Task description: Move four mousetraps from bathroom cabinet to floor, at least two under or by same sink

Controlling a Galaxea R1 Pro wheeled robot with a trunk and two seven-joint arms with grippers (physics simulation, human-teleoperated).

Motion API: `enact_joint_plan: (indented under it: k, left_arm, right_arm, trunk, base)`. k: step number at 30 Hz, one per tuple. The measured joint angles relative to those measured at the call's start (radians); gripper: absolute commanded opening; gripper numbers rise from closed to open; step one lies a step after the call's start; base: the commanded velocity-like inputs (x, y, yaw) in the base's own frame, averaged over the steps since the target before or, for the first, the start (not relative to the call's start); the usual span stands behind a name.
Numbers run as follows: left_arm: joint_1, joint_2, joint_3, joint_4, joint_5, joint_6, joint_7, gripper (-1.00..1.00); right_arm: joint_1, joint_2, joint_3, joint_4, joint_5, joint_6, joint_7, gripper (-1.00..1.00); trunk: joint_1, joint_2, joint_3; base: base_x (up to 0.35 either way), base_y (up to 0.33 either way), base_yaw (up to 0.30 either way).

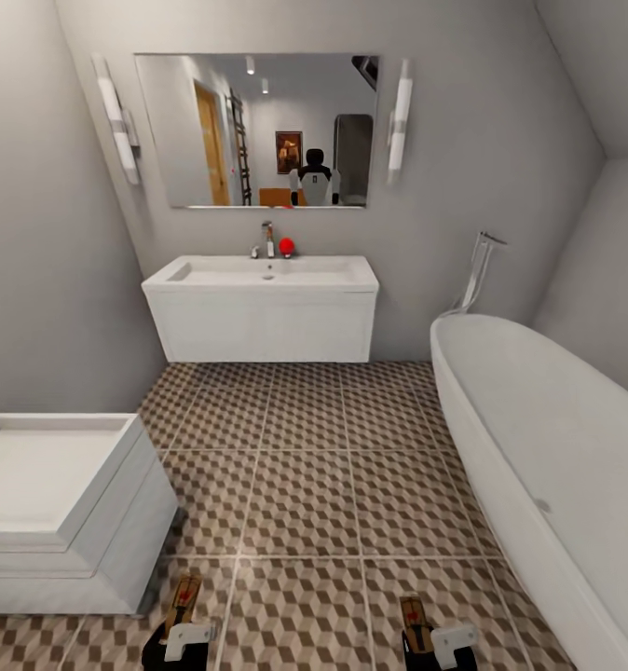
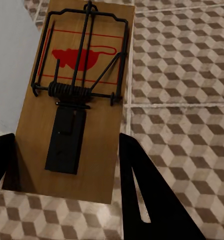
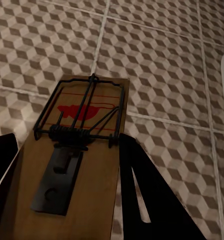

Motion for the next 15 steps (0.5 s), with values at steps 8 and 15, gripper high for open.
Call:
enact_joint_plan:
  k: [8, 15]
  left_arm:
    - [0.0, 0.0, 0.0, 0.0, 0.0, 0.0, 0.0, -1.0]
    - [0.0, 0.0, 0.0, 0.0, 0.0, 0.0, 0.0, -1.0]
  right_arm:
    - [0.0, 0.0, 0.0, 0.0, 0.0, 0.0, 0.0, -1.0]
    - [0.0, 0.0, 0.001, 0.0, 0.0, 0.0, 0.0, -1.0]
  trunk:
    - [0.0, 0.0, 0.0]
    - [0.0, 0.0, 0.0]
  base:
    - [0.343, 0.0, 0.0]
    - [0.343, 0.0, 0.0]
